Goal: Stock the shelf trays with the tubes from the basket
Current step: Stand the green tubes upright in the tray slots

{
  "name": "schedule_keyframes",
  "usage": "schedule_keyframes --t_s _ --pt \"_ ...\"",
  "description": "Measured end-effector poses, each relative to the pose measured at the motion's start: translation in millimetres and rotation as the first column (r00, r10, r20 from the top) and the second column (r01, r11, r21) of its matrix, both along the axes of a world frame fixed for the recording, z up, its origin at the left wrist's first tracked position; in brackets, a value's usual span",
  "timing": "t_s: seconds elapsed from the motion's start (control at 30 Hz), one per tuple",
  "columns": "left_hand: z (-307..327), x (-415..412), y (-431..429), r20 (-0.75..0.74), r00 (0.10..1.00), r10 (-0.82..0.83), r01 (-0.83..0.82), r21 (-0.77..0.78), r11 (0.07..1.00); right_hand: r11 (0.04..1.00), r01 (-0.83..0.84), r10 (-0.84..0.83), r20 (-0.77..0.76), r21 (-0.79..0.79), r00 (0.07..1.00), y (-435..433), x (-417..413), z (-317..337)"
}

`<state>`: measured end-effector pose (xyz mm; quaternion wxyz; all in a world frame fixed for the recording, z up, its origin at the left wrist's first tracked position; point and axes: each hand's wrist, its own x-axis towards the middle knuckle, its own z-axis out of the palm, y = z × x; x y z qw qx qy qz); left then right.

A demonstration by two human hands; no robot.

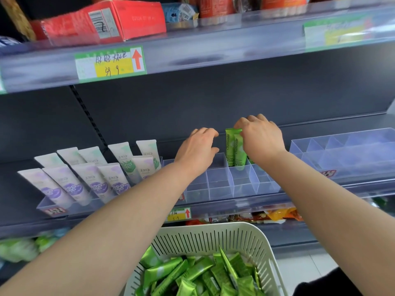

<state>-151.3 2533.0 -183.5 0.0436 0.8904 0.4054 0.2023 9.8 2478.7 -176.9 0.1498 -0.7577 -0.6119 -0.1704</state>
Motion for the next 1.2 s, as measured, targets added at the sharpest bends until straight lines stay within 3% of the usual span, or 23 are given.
schedule_keyframes --t_s 0.23,0.53,0.7,0.8,0.93,1.2 --pt "-6 -10 -14 -0.082 0.996 -0.035 0.038 0.043 0.998 0.995 -0.052 0.046 0.068 0.083 0.997 -26 -14 -13" --pt "-54 -62 -75 -0.089 0.991 -0.104 0.107 0.021 0.994 0.984 -0.154 0.157 -0.026 0.093 0.987 -83 -59 -98" --pt "-112 -91 -110 -0.098 0.992 -0.076 0.061 -0.147 0.987 0.971 -0.174 0.165 -0.073 -0.161 0.984 -109 -86 -155" --pt "-147 -104 -124 -0.161 0.987 -0.026 -0.017 -0.258 0.966 0.894 -0.219 0.173 -0.149 -0.391 0.974 -121 -95 -185" --pt "-184 -120 -134 -0.195 0.979 0.053 -0.124 -0.373 0.919 0.792 -0.243 0.148 -0.209 -0.561 0.967 -137 -107 -218" --pt "-224 -156 -145 -0.235 0.968 0.086 -0.195 -0.494 0.847 0.589 -0.174 0.208 -0.06 -0.789 0.976 -156 -121 -261"
